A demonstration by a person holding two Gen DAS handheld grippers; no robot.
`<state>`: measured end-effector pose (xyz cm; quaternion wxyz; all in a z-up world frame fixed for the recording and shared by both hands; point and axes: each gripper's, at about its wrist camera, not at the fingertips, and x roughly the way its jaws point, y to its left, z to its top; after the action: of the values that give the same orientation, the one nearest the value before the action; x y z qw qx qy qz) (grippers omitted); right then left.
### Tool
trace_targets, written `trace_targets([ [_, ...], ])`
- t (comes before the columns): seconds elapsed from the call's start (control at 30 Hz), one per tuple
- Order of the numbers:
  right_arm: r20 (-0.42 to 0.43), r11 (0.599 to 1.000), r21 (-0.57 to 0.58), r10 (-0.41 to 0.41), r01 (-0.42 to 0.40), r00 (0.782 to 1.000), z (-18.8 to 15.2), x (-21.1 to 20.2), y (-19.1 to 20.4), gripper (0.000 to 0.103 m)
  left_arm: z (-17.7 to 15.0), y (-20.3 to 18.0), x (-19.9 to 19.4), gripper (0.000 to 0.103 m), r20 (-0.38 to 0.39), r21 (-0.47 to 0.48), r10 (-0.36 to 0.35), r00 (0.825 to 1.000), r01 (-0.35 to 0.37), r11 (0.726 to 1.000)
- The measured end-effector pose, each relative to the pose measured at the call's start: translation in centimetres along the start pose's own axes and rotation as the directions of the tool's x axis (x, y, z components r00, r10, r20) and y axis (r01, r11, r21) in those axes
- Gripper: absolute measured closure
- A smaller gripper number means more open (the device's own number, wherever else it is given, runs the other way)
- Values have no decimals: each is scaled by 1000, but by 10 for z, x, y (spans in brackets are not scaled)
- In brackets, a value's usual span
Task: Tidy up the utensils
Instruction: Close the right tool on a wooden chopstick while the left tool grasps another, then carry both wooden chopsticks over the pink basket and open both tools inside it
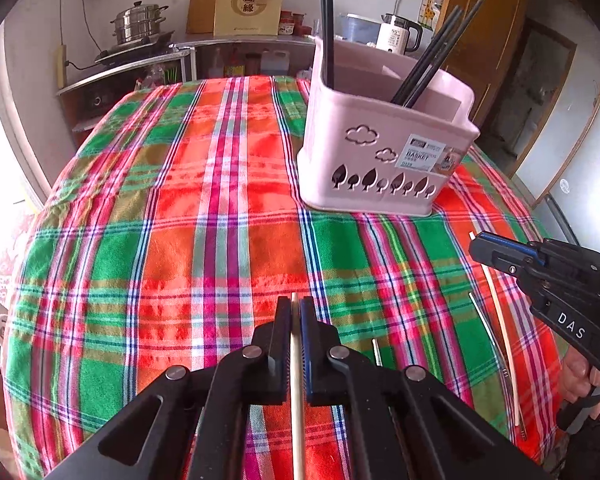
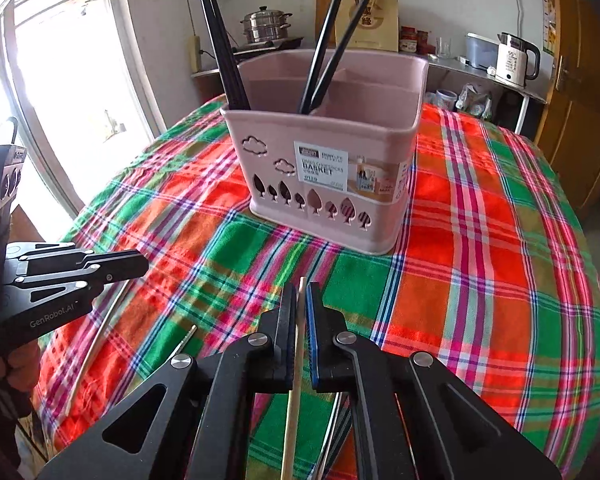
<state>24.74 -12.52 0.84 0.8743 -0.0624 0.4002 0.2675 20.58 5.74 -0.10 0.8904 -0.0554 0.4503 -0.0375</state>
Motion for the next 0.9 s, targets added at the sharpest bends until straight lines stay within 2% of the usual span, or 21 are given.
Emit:
trace_targets([
  [0.2,109,1000,-4,9,-8,994,24,-37,6,99,22,-4,-43,99,96,27,-26,995,24,999],
  [0.47,223,1000,-4,4,-3,975,43,-77,10,99,45,-7,-92,99,209,52,-38,977,27,998],
  [0.67,266,1000,0,4,-4,964,45,-94,11,99,46,-8,-107,99,233,55,-42,972,30,998],
  [0.9,268,1000,-4,10,-9,963,34,-102,13,99,38,-11,-117,99,245,61,-54,968,41,997],
])
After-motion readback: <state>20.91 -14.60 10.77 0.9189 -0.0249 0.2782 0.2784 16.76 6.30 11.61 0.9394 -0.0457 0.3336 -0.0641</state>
